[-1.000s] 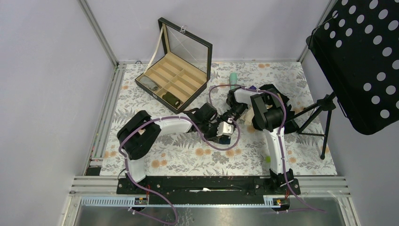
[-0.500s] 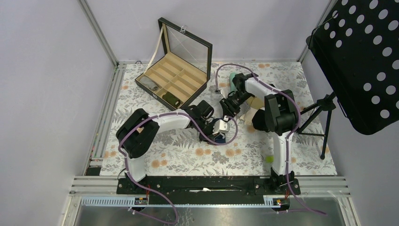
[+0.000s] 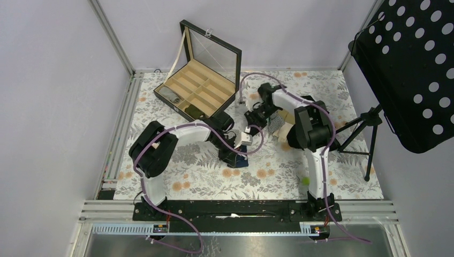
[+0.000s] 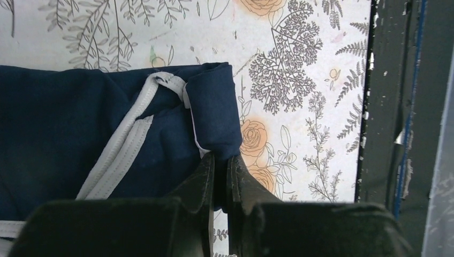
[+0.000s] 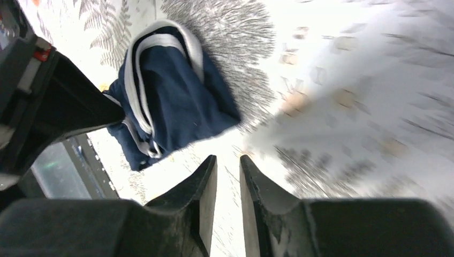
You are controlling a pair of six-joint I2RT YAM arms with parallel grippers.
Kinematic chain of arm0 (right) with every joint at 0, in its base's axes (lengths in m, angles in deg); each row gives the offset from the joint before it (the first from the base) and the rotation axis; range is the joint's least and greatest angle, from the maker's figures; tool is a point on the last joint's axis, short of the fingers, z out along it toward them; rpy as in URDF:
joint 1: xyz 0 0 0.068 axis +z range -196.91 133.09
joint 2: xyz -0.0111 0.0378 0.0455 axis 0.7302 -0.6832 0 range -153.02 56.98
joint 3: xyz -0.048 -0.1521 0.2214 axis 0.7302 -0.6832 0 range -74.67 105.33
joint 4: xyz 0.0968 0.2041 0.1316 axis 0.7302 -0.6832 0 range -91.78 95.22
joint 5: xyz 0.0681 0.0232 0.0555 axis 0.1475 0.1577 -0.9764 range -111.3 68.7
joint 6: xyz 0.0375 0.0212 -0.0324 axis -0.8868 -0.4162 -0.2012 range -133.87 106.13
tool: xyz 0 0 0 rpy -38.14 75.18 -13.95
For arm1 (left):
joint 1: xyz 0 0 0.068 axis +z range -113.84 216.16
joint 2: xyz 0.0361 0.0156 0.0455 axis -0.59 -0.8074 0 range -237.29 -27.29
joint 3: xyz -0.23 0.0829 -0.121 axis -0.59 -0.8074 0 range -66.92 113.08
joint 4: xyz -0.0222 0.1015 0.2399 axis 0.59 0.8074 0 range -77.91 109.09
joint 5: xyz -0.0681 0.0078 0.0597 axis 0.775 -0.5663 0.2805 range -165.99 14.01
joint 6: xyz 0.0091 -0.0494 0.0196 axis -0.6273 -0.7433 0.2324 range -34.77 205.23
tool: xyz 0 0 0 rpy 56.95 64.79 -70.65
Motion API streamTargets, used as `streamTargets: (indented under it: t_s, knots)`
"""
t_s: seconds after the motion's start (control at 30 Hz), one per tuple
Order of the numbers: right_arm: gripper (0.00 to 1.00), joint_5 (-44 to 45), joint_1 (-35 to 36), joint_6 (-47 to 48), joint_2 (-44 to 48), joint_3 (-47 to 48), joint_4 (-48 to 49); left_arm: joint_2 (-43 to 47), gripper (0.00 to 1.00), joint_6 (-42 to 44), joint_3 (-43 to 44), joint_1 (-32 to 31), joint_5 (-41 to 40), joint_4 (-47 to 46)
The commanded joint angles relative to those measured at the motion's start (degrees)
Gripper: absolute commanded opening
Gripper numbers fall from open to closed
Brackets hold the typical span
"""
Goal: Roll the underwear
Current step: Roll the underwear to the center of the board.
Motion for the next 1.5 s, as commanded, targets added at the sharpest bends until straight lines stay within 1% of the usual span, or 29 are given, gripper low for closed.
streamTargets:
  t_s: [0.0,0.07,0.17,0.23,0.3,0.33,0.37,0.43,0.47,0.5,0.53,0.6,0.7,0.83,0.93,1.1,1.23,1.4,1.47]
  knots:
    - [0.31,0.28,-7.04,-1.94,13.27,1.77,7.34,-3.57,0.0,-1.75,2.39,2.48,6.26,3.91]
    - [0.32,2.2,-9.58,-6.08,19.8,-2.18,15.52,-6.31,0.0,-3.06,4.53,3.54,8.92,5.01]
    - [0.36,7.45,-11.53,-10.59,29.38,-11.27,26.65,-11.7,0.0,-6.63,8.48,5.7,12.81,5.93]
    - [0.36,8.83,-11.63,-10.48,35.84,-19.19,32.16,-14.72,0.0,-8.88,10.85,7.07,14.49,6.28]
    - [0.37,9.33,-11.63,-7.57,42.5,-28.13,35.83,-18.06,0.0,-8.99,14.2,8.23,16.5,9.18]
    - [0.37,10.44,-11.63,-6.21,46.1,-34.43,37.52,-19.88,0.0,-8.55,16.12,8.65,17.39,11.34]
    - [0.37,11.21,-11.67,-4.97,49.12,-39.01,38.95,-21.64,0.0,-7.69,18.26,8.93,18.09,14.07]
    - [0.39,9.28,-11.55,-0.88,55.17,-46.24,39.05,-24.71,0.0,-5.71,21.67,9.4,19.64,19.01]
    - [0.42,7.18,-11.38,1.58,57.53,-49.43,38.15,-26.09,0.0,-4.75,22.86,9.56,20.26,20.98]
    - [0.48,5.03,-10.84,3.86,59.91,-52.1,37.24,-27.02,0.0,-4.18,23.47,9.67,20.78,22.16]
    - [0.5,3.77,-9.51,6.65,61.84,-54.37,36.41,-27.65,0.0,-4.0,23.58,9.78,21.18,22.75]
    - [0.53,4.76,-4.17,12.49,64.41,-57.56,35.28,-28.35,0.0,-4.02,23.32,9.9,21.65,22.89]
    - [0.54,7.28,4.43,18.07,64.05,-59.29,37.08,-28.89,0.0,-4.15,23.15,9.99,21.37,22.88]
    - [0.54,7.08,11.58,19.53,57.37,-58.14,44.24,-29.8,0.0,-4.79,23.88,9.99,21.19,22.87]
    - [0.54,7.86,16.04,22.74,51.22,-56.09,47.08,-30.91,0.0,-5.76,25.33,9.99,21.07,22.84]
    - [0.57,8.9,18.84,29.06,43.85,-54.48,50.25,-31.73,0.01,-6.61,26.7,9.99,20.73,22.89]
    - [0.57,9.1,19.93,30.17,41.82,-54.01,51.79,-31.77,0.02,-6.3,26.38,9.99,19.58,22.9]
    - [0.53,10.99,20.81,32.81,38.81,-53.82,51.2,-31.8,0.02,-6.18,26.52,10.08,18.76,22.9]
    - [0.47,12.14,21.11,35.72,37.52,-54.01,50.03,-32.05,0.02,-6.99,27.08,10.12,18.53,22.85]
